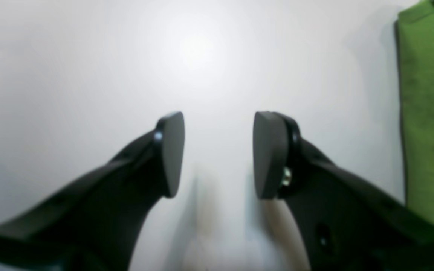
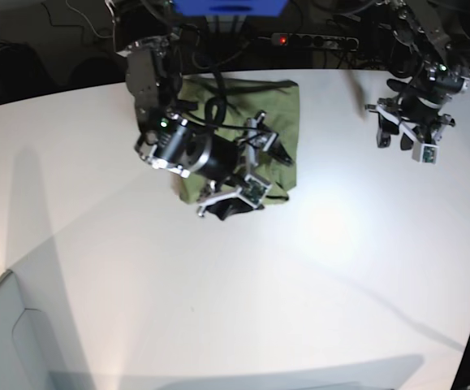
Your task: Fold the T-shirt properly
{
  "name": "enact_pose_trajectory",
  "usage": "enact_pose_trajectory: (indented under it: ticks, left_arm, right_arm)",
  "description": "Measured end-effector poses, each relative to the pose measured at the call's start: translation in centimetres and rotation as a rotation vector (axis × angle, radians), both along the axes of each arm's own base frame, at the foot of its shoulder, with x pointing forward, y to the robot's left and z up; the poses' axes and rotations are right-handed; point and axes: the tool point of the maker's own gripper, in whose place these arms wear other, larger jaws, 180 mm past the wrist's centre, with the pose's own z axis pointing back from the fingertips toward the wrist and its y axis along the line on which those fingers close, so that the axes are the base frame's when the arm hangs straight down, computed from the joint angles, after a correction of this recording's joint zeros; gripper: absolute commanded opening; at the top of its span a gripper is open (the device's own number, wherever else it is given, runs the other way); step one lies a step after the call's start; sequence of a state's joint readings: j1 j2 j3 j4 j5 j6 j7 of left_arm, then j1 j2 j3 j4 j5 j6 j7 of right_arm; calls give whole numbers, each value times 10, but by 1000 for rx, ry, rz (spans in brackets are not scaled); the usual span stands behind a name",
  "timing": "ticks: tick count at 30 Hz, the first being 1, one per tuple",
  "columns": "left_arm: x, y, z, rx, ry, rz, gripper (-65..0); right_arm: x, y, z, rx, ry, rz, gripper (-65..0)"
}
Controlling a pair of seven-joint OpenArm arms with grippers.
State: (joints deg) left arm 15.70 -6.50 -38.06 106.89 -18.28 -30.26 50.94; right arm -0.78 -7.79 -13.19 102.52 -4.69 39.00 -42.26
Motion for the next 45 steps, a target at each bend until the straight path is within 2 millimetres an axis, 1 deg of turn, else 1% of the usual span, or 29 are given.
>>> enact_pose_trajectory:
  ticks: [2,4,6,8,10,12,17,20,22,25,30,34,37,39,43,45]
  left_arm:
    - [0,0,0,1,2,0,-368]
    - [1,0,0,-1,0,1,-368]
    - [2,-1,1,-7,-8,0,-368]
    - [2,-1,1,-1,-3,0,-368]
    - [4,-1,2,-3,-13,0,-368]
    - [6,0,4,1,-17,0,-368]
    - [8,-2,4,-5,-20,-2,-368]
    - [11,-1,6,-2,-29,-1,-368]
    - [12,-1,7,-3,-32,-2,-368]
    - [12,-1,7,-2,-32,-1,-368]
    - [12,-1,7,-3,-33,-1,-368]
    - [12,-1,7,-2,-33,-1,-368]
    - [12,-1,7,-2,-33,-1,-368]
    - [11,-1,7,-2,-31,-1,-368]
    - [11,-1,7,-2,-32,-1,-368]
    - [11,-1,7,-3,-32,-1,-368]
  right_arm:
    - [-7,-23,5,-15,-24,-51,-141]
    - [-19,-45,1,-54,-21,-87,-141]
    - [-28,-59,-13,-87,17,-107,-141]
    - [-31,-72,-22,-96,47,-139,-141]
    - [-34,-91,-35,-126,83,-183,-141]
    - [-41,-101,-48,-149,128,-209,-141]
    - [-45,-101,-59,-140,164,-209,-142]
    - [-60,-98,-67,-142,204,-201,-142]
    - [-70,-88,-71,-143,223,-168,-142]
    - [-75,-70,-66,-117,215,-117,-142]
    - [-92,-54,-69,-120,238,-55,-142]
    - [-101,-30,-62,-90,222,21,-142]
    - [-113,-21,-63,-108,218,90,-142]
    - [-111,-23,-58,-106,198,90,-142]
    - [-85,-51,-45,-120,141,-13,-141]
    - [-73,-55,-40,-106,127,-59,-141]
